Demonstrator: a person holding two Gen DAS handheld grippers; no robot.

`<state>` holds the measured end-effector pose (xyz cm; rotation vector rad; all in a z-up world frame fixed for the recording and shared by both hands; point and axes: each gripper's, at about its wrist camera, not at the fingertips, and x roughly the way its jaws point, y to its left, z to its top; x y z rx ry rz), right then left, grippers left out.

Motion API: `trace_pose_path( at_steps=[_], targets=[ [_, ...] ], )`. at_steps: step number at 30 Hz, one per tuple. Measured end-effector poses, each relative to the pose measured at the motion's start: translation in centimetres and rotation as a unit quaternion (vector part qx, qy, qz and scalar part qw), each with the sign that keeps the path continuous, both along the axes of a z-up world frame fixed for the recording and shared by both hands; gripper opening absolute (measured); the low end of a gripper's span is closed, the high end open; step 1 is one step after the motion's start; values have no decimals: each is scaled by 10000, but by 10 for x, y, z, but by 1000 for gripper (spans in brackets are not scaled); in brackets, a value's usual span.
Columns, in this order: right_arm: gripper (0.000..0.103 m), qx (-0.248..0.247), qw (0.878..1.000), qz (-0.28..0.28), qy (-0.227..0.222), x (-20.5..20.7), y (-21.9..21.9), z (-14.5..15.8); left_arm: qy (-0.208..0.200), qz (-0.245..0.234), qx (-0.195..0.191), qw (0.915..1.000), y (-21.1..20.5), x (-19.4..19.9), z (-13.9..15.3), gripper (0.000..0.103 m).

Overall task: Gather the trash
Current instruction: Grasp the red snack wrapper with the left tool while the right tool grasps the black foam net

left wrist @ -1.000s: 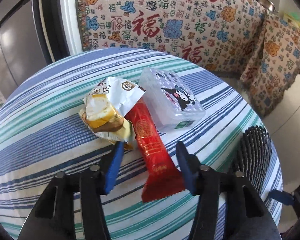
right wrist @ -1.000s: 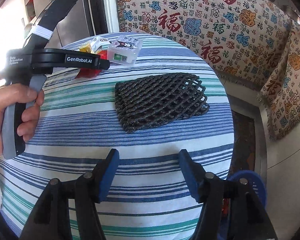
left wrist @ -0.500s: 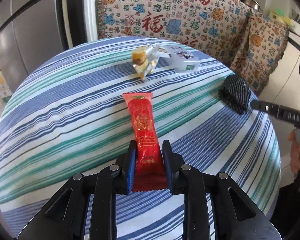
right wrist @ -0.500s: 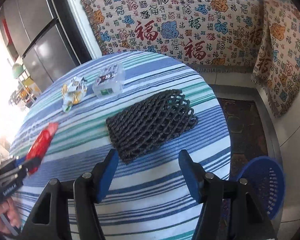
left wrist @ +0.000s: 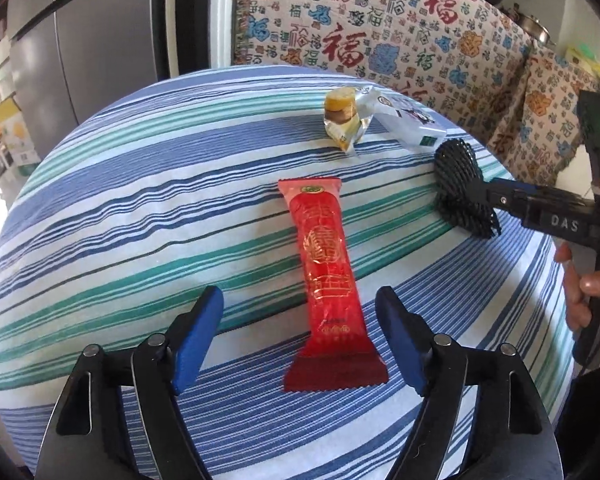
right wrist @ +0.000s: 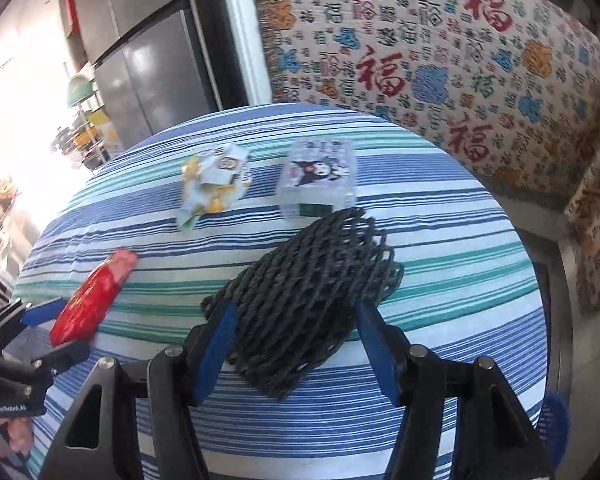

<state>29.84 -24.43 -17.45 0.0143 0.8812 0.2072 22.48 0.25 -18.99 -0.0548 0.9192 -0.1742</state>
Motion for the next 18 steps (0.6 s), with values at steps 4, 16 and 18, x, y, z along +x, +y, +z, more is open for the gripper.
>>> trace_pose_path(
  at_steps=[4,16,18],
  targets=[
    [65,235,9982,-538,78,-10,-19,2,90,19,-24,10000,0,5,-3,98],
    [78,252,9940,-1043,194,13,23,-19,161,105,641,9978,-14,17,-10,101],
    [76,-407,9965,-717,103,7,35,-21,182,104,646,9977,-13,18,-10,102]
  ],
)
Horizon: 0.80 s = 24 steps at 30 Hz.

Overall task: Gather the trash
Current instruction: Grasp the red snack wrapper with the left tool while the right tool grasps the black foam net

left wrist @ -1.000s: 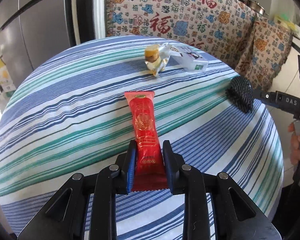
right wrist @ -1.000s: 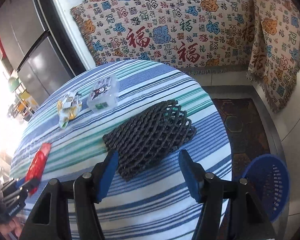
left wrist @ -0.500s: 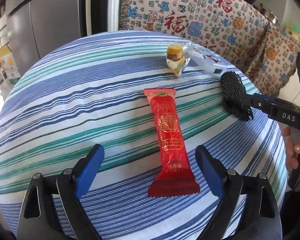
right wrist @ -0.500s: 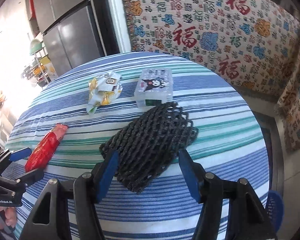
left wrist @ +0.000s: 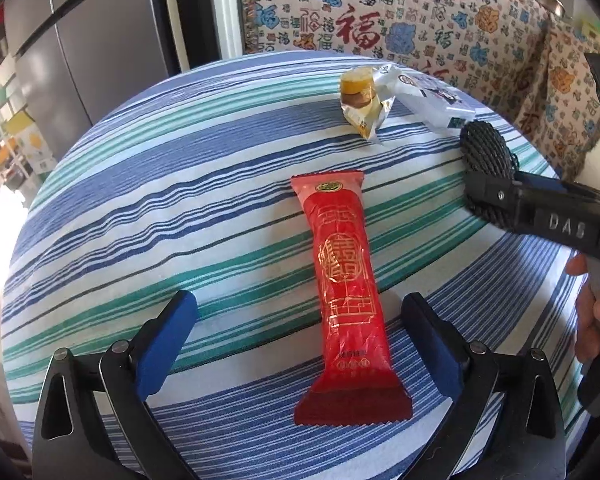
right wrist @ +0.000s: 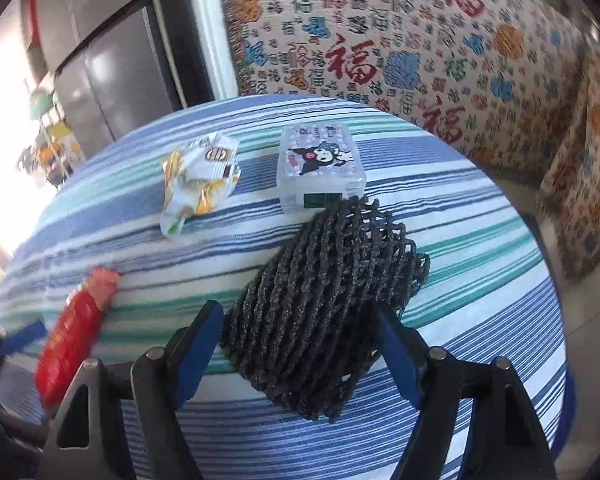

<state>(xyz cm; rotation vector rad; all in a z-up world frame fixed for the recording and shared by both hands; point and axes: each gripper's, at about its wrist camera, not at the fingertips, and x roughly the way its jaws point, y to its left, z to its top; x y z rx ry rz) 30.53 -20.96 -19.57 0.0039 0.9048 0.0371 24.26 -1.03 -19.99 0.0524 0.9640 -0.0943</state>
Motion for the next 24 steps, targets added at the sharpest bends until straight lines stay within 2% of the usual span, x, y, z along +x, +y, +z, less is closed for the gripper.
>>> trace_pose_path(
  at_steps=[2,6,12,15,19,22,24],
  targets=[
    [75,-133,9998,114,6,-8,-4,1,9,-34,9,10000,1,-1,0,102],
    [75,109,9995,59,288,-27,-43,0,26,-110,38,9999,6,-2,1,103],
    [78,255,9989,-226,329,-55,-81,3,35,-155,38,9999,13,-4,1,103],
    [78,515,9979,-362,138,-58,-81,13,32,-137,41,9999,14,-4,1,103],
    [81,591,9970,-489,-53,-51,-69,20,24,-132,48,9999,14,-4,1,103],
    [82,396,9975,-592,-28,-40,-59,15,28,-129,51,9999,14,-4,1,103],
    [83,383,9973,-606,143,-31,-54,6,28,-130,51,9999,14,-4,2,103]
  ],
)
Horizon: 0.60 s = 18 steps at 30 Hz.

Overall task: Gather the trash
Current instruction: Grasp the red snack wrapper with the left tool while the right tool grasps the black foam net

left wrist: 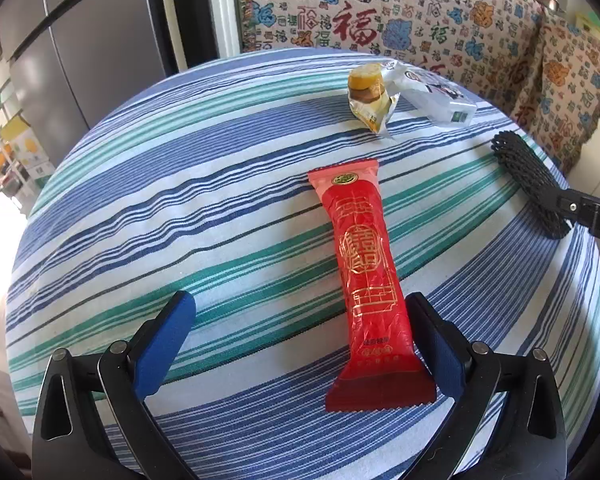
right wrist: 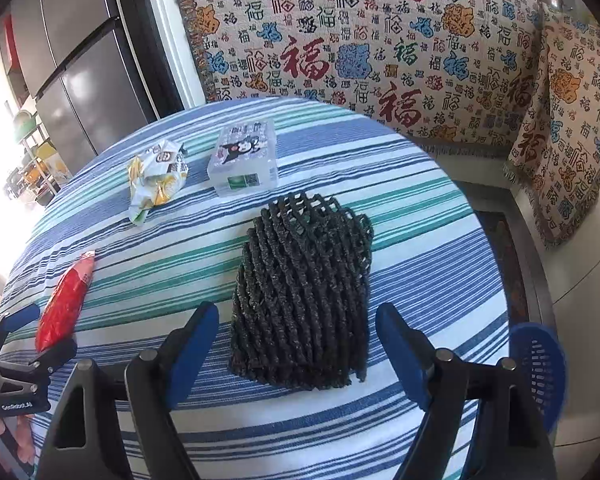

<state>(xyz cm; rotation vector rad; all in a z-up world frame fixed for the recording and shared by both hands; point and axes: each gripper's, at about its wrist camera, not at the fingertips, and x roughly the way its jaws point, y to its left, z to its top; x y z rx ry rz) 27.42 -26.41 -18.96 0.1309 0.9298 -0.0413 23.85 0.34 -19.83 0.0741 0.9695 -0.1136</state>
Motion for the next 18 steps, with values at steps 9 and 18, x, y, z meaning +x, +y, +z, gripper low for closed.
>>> trace_pose_path(
  at_steps=[9,18],
  targets=[
    [102,-481,9988,43,87,10,10,-16,27,-34,-13,10000,-3,3,1,103],
    [103,-484,9987,90,96,13,9,-18,5,42,8,10000,-6,10,0,103]
  ],
)
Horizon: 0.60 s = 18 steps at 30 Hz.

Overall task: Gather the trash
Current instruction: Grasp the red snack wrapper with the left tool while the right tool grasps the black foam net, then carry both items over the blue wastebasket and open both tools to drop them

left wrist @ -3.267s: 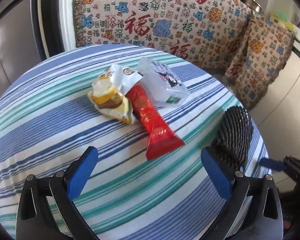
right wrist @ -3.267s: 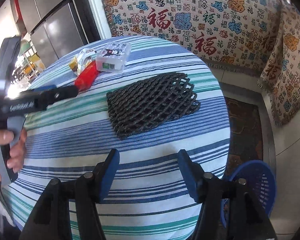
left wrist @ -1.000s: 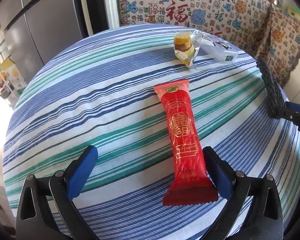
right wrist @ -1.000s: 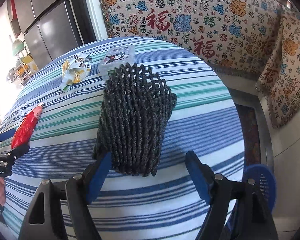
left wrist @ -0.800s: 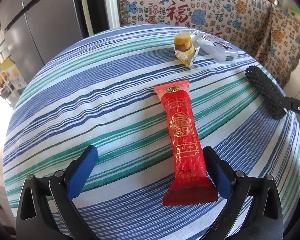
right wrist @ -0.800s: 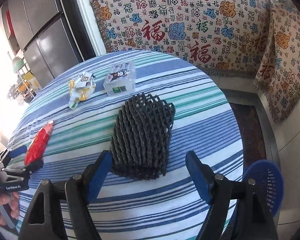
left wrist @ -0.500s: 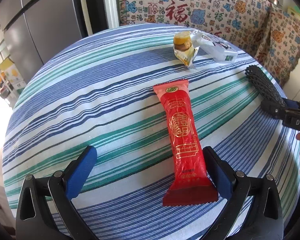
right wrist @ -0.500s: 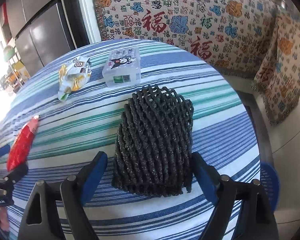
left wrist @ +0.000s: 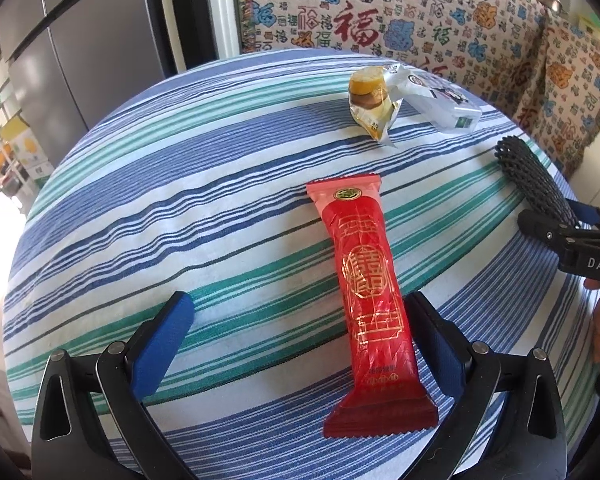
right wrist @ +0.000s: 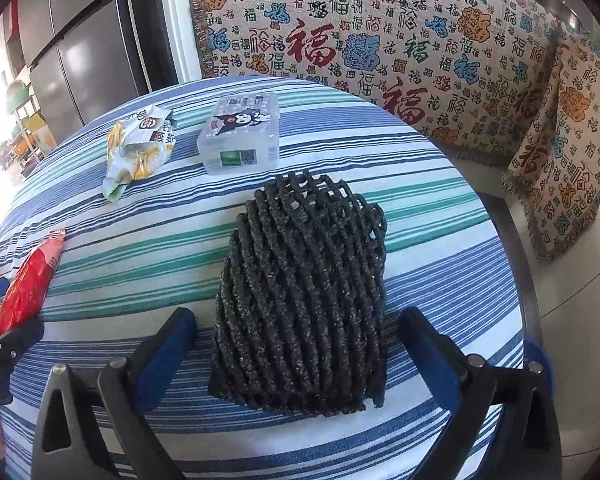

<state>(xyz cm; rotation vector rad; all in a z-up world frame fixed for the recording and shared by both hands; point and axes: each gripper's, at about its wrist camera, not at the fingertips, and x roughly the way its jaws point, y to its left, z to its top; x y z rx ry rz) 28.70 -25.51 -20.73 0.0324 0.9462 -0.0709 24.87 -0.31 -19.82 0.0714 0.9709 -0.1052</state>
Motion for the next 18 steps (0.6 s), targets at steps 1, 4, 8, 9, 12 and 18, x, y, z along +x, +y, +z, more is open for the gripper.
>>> trace_pose_path(
  at_steps=[1,4,8,9,12,18],
  targets=[
    [103,0,10000,0,-1,0,0,0,-1,-1,-2,10000,0,0,0,103],
    [103,-9,10000,10,0,1,1,-2,2,-7,-3,10000,0,0,0,103],
    [93,-30,9999,101,46,-4,1,-1,-76,-124,-12,9999,-1,-4,3,93],
    [72,-27,9999,121,46,-8,-1,3,-161,-225,-26,9996,-4,-8,5,78],
    [19,11,9999,131,90,-14,-6,10,-317,-457,-92,9984,-12,-17,9,22],
    [18,331,9994,63,-46,-35,-32,25,-429,-424,-467,9971,-12,-24,15,16]
  ],
)
